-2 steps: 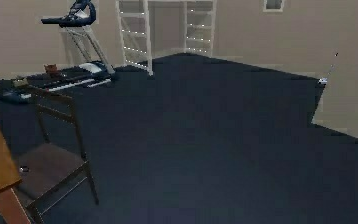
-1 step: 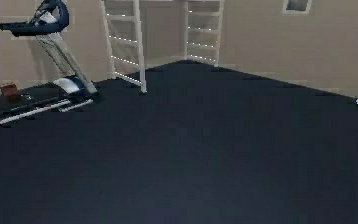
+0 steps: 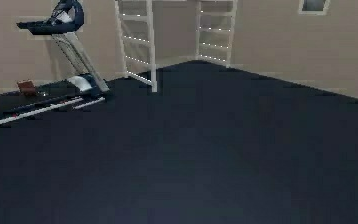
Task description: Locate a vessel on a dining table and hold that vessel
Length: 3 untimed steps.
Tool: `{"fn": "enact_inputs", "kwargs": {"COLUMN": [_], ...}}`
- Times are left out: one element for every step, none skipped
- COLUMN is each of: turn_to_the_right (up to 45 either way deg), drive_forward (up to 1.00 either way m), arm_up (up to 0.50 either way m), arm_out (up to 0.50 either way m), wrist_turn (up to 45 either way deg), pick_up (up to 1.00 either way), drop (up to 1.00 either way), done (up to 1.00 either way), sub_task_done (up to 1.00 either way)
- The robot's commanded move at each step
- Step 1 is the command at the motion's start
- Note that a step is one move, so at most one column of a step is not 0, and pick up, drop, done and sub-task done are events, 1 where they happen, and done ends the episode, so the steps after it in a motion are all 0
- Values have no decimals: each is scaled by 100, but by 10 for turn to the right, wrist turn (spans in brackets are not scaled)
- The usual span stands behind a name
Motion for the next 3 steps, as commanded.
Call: {"fn": "enact_inputs", "kwargs": {"turn_to_the_right": [0, -450, -120], "drive_forward": [45, 0, 0], "arm_up": [0, 0, 0], "arm_out": [0, 0, 0], "wrist_turn": [0, 0, 0], "pick_up": [0, 0, 0], "drop": [0, 0, 0], "done": [0, 0, 0], "sub_task_done": [0, 0, 0]}}
